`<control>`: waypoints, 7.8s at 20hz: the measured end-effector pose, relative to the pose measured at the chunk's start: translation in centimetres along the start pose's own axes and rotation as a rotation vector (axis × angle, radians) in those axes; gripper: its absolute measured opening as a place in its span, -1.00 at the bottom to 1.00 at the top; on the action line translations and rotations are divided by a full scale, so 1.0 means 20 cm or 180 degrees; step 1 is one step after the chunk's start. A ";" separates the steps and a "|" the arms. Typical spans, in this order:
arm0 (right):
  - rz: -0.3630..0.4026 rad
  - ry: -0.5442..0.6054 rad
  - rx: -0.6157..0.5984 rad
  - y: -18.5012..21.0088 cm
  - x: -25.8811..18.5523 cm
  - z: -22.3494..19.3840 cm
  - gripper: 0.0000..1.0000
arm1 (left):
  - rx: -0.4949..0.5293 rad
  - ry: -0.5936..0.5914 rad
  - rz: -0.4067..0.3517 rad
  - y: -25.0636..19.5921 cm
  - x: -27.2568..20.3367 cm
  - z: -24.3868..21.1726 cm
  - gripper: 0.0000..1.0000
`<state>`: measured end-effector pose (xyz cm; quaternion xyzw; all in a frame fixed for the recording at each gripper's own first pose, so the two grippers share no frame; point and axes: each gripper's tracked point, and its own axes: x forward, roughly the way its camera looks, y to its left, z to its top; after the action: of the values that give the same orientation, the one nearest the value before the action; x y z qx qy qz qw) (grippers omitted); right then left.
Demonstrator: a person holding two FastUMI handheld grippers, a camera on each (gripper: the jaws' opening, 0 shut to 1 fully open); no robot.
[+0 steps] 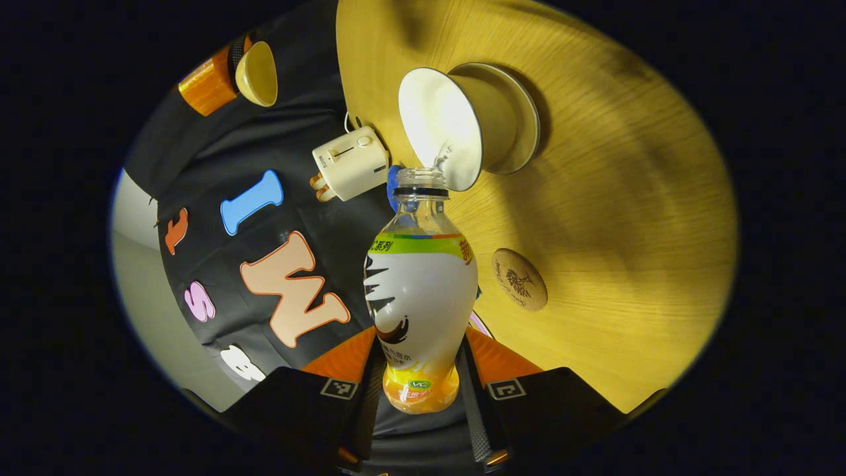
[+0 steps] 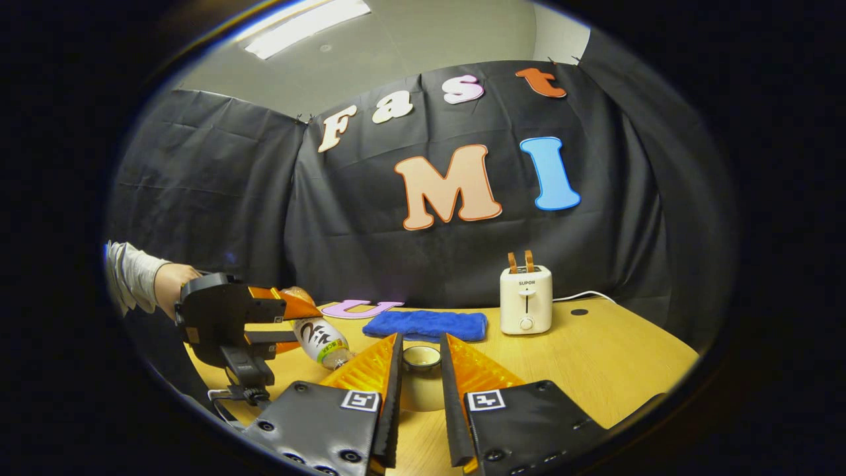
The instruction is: Open the teacup lid with one hand, grasp the water bottle and pour water into the teacup with the other hand; after pouring, place the water bottle on the coaster and then close the teacup lid.
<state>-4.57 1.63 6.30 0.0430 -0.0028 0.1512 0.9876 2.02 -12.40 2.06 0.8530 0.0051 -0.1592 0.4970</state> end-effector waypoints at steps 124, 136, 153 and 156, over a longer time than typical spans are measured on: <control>0.0210 0.0386 0.0104 0.28 0.32 -0.37 -0.34 | -0.6559 -0.0365 0.0830 -0.17 -0.02 -0.21 0.95; 0.0099 0.0519 -0.0098 0.34 0.37 -0.49 -0.30 | -0.6457 -0.0420 0.1122 -0.14 -0.13 -0.28 0.95; -0.0270 0.0223 -0.0246 0.20 0.23 -0.37 0.93 | -0.6497 -0.0494 0.1051 -0.16 -0.24 -0.19 0.94; -0.0417 0.0170 -0.0227 0.11 0.15 -0.34 0.87 | -0.6470 -0.0521 0.0992 -0.18 -0.27 -0.15 0.95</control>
<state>-2.42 5.30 -0.31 0.0038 0.0210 0.0872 0.9960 -2.87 -7.32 1.84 0.0078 -0.0072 -0.0711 0.9974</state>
